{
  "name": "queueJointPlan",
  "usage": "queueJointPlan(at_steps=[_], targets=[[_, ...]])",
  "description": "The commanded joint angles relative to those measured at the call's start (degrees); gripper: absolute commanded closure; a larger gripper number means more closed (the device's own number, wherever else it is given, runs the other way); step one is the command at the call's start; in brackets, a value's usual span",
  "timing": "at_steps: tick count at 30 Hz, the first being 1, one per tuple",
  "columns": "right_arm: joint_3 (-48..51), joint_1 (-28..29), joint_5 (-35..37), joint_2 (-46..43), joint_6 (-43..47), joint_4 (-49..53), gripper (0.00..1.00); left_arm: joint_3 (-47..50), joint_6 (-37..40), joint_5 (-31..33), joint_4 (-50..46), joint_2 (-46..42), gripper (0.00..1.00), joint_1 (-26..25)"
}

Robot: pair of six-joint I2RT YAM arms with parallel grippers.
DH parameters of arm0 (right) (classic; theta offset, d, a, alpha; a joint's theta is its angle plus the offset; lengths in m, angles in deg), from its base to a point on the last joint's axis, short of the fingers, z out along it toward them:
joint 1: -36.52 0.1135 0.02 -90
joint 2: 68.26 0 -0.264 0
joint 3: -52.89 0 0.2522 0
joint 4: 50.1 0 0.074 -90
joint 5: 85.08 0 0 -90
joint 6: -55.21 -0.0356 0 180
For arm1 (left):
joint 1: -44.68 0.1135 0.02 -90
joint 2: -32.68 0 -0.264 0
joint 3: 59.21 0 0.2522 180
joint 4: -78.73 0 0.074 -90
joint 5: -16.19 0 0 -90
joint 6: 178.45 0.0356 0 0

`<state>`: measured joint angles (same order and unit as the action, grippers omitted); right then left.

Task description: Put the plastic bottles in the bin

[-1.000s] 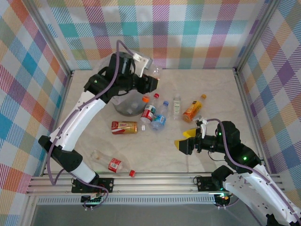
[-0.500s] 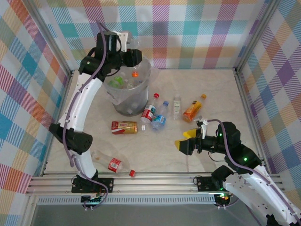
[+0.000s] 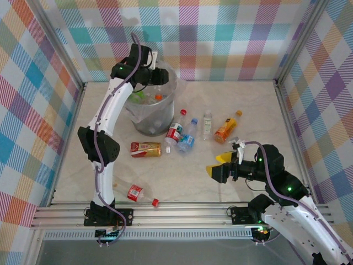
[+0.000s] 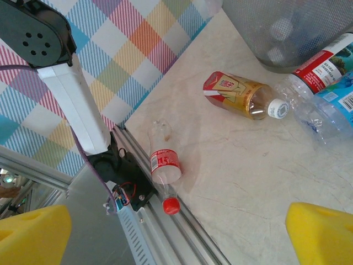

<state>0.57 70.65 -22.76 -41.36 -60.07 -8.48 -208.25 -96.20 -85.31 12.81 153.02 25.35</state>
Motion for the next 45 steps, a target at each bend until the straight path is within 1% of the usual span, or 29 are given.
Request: queueJointPlan(at_steps=[1,4,9,15,20,27,31,33,36,37,38,40,42,45], targets=[[0.55,-0.12,0.09,-0.08,-0.56,-0.31,0.00,-0.01,-0.38,-2.21,-0.86,-0.58,0.52,0.35],[0.94,-0.12,0.06,0.09,-0.73,-0.69,0.00,0.28,-0.77,-3.98,-1.80,-0.11,0.51,0.35],[1.34,-0.12,0.49,0.24,-0.76,-0.87,0.00,0.55,-0.74,-5.69,-4.52,-0.01,0.44,0.35],[1.23,-0.12,1.20,1.04,-0.63,-0.78,0.00,0.55,-0.25,-5.50,-6.46,-1.04,0.34,0.50],[0.43,-0.20,3.03,2.23,0.04,0.23,0.00,0.48,-0.58,-6.09,-5.96,-2.32,0.29,0.87],[-0.61,-0.12,3.41,5.12,0.05,-0.77,0.00,0.26,-1.39,-7.36,-3.83,-5.67,0.27,1.14],[-1.18,0.30,3.70,7.23,0.25,-2.28,0.00,1.19,-0.66,-7.53,-1.74,-9.53,0.25,1.14],[-1.33,0.81,4.15,8.38,0.40,-3.11,0.00,3.13,0.27,-6.94,0.16,-12.61,0.23,1.14],[-1.40,2.26,4.84,9.93,0.40,-4.98,0.00,5.92,1.42,-5.92,2.43,-17.18,0.19,1.15],[-1.43,2.94,5.28,10.44,0.40,-5.41,0.00,6.90,1.80,-5.86,2.96,-18.62,0.15,1.14],[-1.53,3.78,5.85,11.11,0.57,-5.87,0.00,8.02,2.07,-5.78,3.42,-20.19,0.10,1.14],[-1.77,5.66,7.32,12.60,0.86,-6.62,0.00,10.38,2.68,-6.31,4.13,-23.22,0.06,1.14],[-2.29,8.22,9.12,14.47,1.35,-7.26,0.00,13.96,3.56,-8.14,5.01,-26.72,0.00,1.14],[-3.23,12.59,12.15,17.72,2.22,-8.65,0.01,21.48,3.88,-11.47,7.78,-33.06,0.00,1.13]])
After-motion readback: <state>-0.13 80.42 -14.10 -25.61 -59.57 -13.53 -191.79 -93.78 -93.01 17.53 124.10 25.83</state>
